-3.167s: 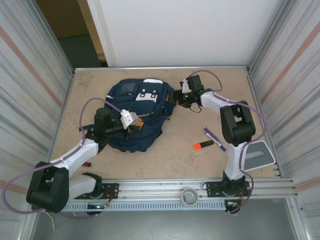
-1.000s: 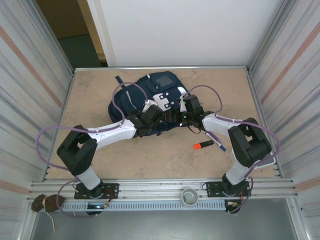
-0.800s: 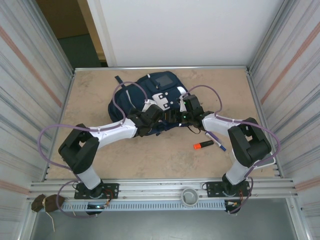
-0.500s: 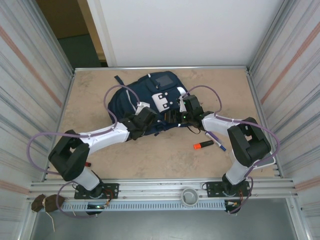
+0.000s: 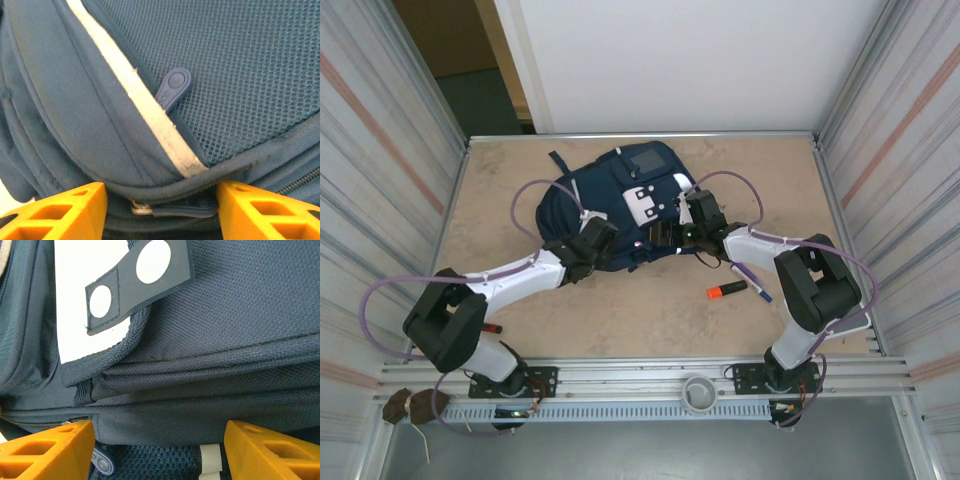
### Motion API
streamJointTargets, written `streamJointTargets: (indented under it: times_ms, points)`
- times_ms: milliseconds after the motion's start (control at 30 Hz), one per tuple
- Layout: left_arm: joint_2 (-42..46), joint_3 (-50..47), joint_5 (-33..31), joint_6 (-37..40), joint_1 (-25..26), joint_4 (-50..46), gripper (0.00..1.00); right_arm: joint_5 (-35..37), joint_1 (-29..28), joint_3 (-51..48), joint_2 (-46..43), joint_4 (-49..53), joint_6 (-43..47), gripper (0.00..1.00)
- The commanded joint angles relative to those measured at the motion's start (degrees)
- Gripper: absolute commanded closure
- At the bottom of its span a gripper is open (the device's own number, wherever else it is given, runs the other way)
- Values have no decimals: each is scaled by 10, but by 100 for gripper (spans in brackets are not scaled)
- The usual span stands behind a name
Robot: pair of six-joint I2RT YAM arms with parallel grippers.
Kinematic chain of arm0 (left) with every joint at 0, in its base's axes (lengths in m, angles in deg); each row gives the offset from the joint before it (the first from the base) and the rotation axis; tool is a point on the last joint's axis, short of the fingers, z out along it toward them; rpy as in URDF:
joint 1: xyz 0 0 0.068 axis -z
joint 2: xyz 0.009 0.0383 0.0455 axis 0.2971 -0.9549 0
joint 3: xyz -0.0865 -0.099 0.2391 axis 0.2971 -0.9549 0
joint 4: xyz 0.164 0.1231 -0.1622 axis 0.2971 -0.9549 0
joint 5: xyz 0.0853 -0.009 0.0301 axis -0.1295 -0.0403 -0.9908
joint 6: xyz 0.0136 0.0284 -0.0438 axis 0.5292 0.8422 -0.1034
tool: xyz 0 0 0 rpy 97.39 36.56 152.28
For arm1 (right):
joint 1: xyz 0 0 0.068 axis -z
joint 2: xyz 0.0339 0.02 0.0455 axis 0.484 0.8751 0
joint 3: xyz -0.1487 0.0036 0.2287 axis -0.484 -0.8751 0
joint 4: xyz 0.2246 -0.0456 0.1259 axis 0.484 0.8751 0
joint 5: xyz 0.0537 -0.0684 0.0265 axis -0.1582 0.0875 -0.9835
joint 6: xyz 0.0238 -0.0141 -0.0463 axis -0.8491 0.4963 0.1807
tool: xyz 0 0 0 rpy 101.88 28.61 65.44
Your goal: Pack the student bag
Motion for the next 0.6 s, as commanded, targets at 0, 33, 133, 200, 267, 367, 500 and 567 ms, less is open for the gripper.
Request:
streamJointTargets:
  times_ms: [0,33,133,200,267,367,500,567]
  points:
    - [30,-23,31,-22,-14,-4,48,6,7,6,11,34,-5,32]
    - [34,-28,37,-25,-15,-3,49,5,6,7,12,34,-4,32]
    - [43,-39,39,-34,-17,-4,49,4,6,7,12,34,-4,32]
    - [48,-47,42,-37,-21,0,47,3,6,8,13,34,-4,32]
    - [48,-52,58,-37,-32,8,47,3,6,8,14,34,-4,32]
    - [49,-56,85,-23,-44,30,50,3,6,10,16,34,-4,32]
    - [48,-54,112,-8,-56,51,58,3,6,10,16,37,-3,32]
    - [49,-52,118,-1,-59,53,63,5,7,10,17,39,-1,32]
